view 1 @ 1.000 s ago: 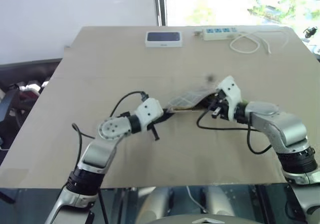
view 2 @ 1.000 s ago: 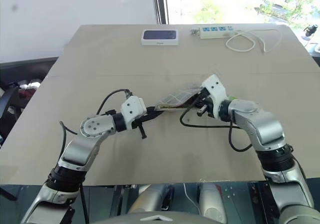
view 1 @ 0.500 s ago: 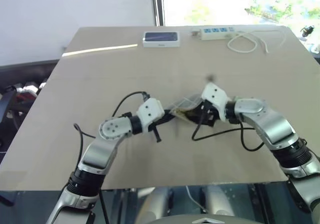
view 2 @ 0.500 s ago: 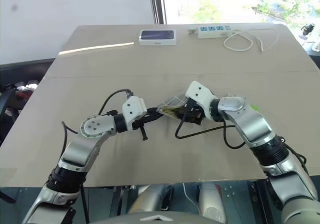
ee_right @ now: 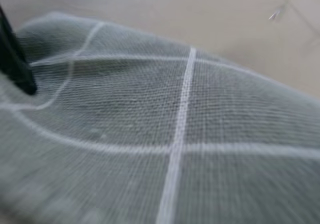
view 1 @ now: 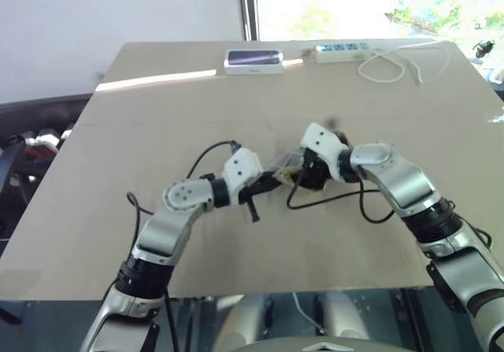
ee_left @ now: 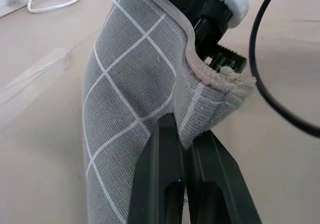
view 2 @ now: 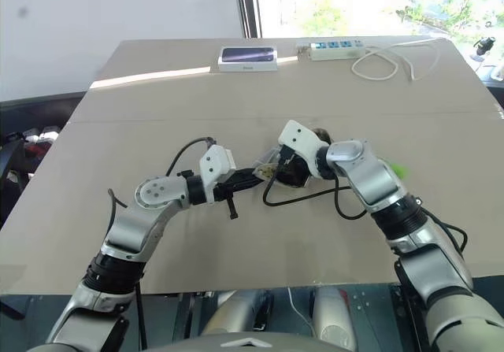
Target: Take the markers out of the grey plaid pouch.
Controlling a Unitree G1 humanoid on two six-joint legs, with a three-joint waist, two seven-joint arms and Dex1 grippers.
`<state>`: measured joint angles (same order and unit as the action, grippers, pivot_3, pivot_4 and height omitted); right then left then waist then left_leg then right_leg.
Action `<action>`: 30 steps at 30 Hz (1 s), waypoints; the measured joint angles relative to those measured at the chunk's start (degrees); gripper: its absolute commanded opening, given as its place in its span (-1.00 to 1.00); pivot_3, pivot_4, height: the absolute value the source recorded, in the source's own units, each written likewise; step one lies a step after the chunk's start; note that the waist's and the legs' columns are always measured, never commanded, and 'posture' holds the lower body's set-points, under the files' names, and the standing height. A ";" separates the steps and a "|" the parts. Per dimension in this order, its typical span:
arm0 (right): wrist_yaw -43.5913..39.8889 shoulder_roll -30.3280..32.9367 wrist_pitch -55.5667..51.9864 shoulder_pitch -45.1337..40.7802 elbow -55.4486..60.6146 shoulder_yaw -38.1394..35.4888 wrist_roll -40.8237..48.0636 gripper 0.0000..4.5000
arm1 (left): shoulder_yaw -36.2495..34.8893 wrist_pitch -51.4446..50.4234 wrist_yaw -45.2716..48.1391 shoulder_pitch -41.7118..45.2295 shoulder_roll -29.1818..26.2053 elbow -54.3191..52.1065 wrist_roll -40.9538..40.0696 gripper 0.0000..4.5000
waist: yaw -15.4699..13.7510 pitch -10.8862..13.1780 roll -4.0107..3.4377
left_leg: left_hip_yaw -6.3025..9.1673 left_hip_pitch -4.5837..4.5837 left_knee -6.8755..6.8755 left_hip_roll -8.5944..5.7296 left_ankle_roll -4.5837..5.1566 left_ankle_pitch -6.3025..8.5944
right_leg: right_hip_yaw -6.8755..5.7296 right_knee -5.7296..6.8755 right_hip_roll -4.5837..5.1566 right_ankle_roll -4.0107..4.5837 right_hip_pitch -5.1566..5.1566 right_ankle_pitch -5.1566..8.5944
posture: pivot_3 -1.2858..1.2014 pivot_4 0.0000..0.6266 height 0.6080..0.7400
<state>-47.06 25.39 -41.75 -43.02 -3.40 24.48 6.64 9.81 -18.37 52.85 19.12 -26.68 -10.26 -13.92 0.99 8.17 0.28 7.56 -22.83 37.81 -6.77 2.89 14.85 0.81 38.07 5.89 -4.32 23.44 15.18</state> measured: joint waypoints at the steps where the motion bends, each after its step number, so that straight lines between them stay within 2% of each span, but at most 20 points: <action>1: -0.15 -0.29 -0.29 -0.22 -0.66 0.18 -0.16 0.98 | 0.09 -0.32 0.06 0.05 0.09 0.04 -0.14 -1.00 | 0.01 0.00 0.00 | 0.00 0.00 0.00 0.00 0.00 0.00 | 0.00 0.01 0.00 0.00 0.01 0.00 | 0.03 -0.52 0.97; 5: -1.82 -2.08 0.73 -3.11 -6.00 0.77 -1.50 0.98 | 0.18 -1.64 0.61 0.59 0.31 0.21 -1.10 -1.00 | 0.10 -0.02 0.02 | 0.00 0.03 0.04 0.00 0.00 0.00 | 0.00 0.03 -0.01 0.00 -0.01 0.00 | 0.03 -0.52 0.97; 11: -3.70 -2.50 3.39 -4.42 -9.81 0.35 -3.71 -0.26 | -0.47 -2.62 0.34 0.89 0.66 0.27 -1.80 -1.00 | 0.14 -0.12 0.09 | 0.00 0.07 0.09 0.00 0.00 0.00 | 0.00 0.07 -0.01 0.00 -0.03 0.00 | 0.03 -0.52 0.97; 15: -6.35 -0.92 3.07 -3.57 -7.71 -0.24 -3.78 -0.96 | -1.39 -2.75 -0.33 0.89 0.25 1.07 -1.80 -1.00 | 0.13 -0.19 0.09 | 0.01 0.15 0.09 0.02 -0.01 0.00 | 0.01 0.08 -0.04 0.00 -0.09 0.00 | 0.03 -0.52 0.97; 30: -11.16 5.93 -8.58 2.40 7.90 -0.21 0.14 -0.98 | -0.97 -0.02 -0.31 2.16 -0.01 5.09 -1.05 -1.00 | -0.22 -0.14 0.05 | 0.08 -0.02 0.15 -0.01 0.00 0.01 | -0.02 0.02 0.02 0.00 -0.05 0.00 | 0.03 -0.52 0.97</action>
<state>-58.22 31.32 -50.33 -40.62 4.50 24.26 6.78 8.85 -18.39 52.54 21.28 -26.68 -5.17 -14.98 0.77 8.03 0.34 7.64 -22.86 37.97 -6.79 2.89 14.86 0.79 38.09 5.91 -4.32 23.38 15.17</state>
